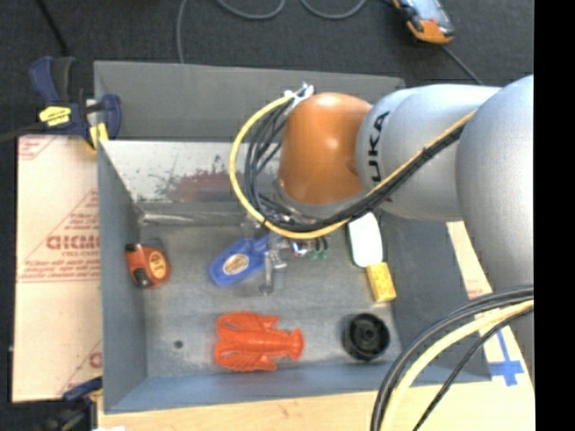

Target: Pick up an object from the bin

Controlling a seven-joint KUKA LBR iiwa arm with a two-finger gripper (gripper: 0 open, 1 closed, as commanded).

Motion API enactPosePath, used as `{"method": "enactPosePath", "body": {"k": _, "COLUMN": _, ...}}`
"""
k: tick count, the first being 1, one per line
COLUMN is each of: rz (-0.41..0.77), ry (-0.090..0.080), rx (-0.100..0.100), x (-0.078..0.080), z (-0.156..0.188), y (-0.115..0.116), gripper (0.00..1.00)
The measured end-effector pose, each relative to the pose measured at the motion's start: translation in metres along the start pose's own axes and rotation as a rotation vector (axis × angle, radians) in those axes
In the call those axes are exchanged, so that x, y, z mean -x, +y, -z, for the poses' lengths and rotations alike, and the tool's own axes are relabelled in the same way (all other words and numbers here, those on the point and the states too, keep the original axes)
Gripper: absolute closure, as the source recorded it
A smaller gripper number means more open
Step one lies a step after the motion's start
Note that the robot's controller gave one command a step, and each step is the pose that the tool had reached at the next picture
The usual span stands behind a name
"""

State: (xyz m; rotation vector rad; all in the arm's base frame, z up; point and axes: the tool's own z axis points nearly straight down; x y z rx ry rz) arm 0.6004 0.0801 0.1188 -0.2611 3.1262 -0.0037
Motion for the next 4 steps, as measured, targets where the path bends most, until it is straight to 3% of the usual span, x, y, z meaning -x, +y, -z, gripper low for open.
{"method": "enactPosePath", "body": {"k": 1, "rz": -0.146, "ry": 0.003, "rx": 0.002, "x": -0.005, "z": -0.022, "y": 0.022, "gripper": 0.00}}
{"method": "enactPosePath", "body": {"k": 2, "rz": 0.001, "ry": 0.002, "rx": 0.004, "x": 0.046, "z": -0.048, "y": 0.032, "gripper": 1.00}}
{"method": "enactPosePath", "body": {"k": 3, "rz": 0.000, "ry": 0.002, "rx": 0.004, "x": 0.046, "z": -0.048, "y": 0.032, "gripper": 1.00}}
{"method": "enactPosePath", "body": {"k": 4, "rz": -0.002, "ry": -0.001, "rx": 0.003, "x": 0.018, "z": 0.099, "y": 0.012, "gripper": 1.00}}
